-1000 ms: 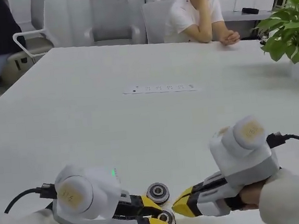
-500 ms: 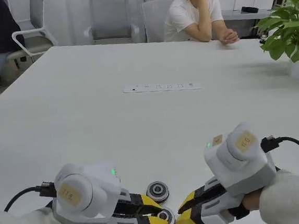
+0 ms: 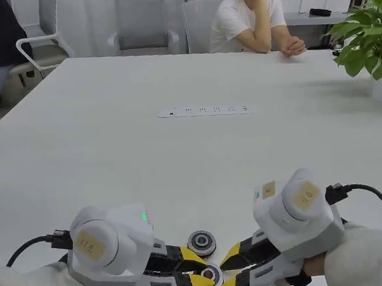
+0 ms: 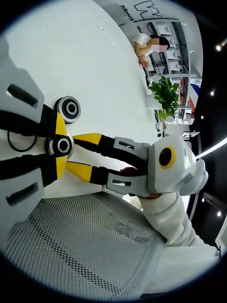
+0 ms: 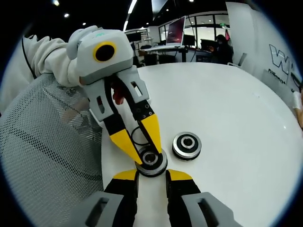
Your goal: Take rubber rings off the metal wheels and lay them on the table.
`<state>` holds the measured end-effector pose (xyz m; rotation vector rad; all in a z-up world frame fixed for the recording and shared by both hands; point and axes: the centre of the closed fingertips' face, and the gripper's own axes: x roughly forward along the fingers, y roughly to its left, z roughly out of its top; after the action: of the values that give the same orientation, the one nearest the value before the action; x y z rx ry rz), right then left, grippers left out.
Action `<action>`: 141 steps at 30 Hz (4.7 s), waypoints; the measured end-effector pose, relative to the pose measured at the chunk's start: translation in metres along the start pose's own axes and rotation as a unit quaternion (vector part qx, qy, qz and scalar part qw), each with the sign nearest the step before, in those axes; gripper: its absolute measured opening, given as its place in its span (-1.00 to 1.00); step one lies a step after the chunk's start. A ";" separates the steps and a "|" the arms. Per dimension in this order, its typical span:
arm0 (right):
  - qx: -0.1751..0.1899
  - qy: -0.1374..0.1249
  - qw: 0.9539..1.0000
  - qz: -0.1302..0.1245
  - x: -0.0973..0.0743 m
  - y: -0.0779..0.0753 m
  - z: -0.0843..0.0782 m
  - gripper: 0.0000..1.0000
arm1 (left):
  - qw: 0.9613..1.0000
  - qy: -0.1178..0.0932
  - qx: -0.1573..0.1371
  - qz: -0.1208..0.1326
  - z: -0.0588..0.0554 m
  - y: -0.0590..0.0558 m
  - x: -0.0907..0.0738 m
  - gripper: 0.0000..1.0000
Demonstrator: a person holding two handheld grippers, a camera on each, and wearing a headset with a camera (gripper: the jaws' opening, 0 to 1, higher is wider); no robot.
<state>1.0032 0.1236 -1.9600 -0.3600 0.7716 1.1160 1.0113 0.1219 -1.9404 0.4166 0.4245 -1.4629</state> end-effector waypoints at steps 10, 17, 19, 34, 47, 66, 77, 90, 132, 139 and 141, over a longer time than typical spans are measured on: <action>-0.036 0.005 0.999 -0.001 -0.001 0.000 0.000 -0.66 | 1.000 -0.002 -0.002 0.000 0.000 0.000 -0.001 -0.85; -0.045 0.018 0.999 -0.009 -0.003 -0.005 -0.004 -0.99 | 1.000 -0.004 -0.003 0.001 0.000 0.001 -0.001 -0.84; -0.044 0.019 0.999 -0.011 -0.003 -0.005 -0.004 -1.00 | 1.000 -0.004 -0.003 0.001 0.000 0.001 -0.001 -0.84; 0.197 0.025 0.980 -0.011 -0.008 -0.010 -0.006 -1.00 | 1.000 -0.004 -0.002 0.000 0.000 0.000 -0.001 -0.84; 0.251 -0.024 0.968 0.012 -0.015 -0.011 0.006 -1.00 | 1.000 -0.004 0.001 0.000 0.001 0.000 -0.001 -0.84; 0.295 -0.121 0.942 0.107 -0.021 0.013 0.051 -1.00 | 1.000 -0.003 0.006 0.000 0.000 0.001 -0.001 -0.84; 0.180 -0.026 0.983 -0.001 -0.013 -0.013 0.005 -1.00 | 1.000 -0.002 0.005 0.001 0.000 0.001 0.000 -0.84; 0.099 0.002 0.995 -0.009 -0.012 -0.008 -0.001 -0.83 | 1.000 -0.003 0.003 0.001 0.001 0.002 0.000 -0.84; 0.038 0.026 0.999 -0.018 -0.004 -0.007 -0.004 -1.00 | 1.000 -0.004 0.000 0.004 0.000 0.002 -0.001 -0.84; 0.141 0.007 0.990 -0.007 -0.008 -0.013 -0.004 -1.00 | 1.000 -0.005 0.000 0.005 0.000 0.002 -0.001 -0.84; 0.163 -0.006 0.987 -0.010 -0.009 -0.015 -0.001 -1.00 | 1.000 -0.005 0.000 0.005 0.000 0.003 -0.001 -0.84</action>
<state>1.0142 0.1104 -1.9559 -0.0855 0.9209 0.9527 1.0139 0.1228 -1.9401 0.4106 0.4153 -1.4550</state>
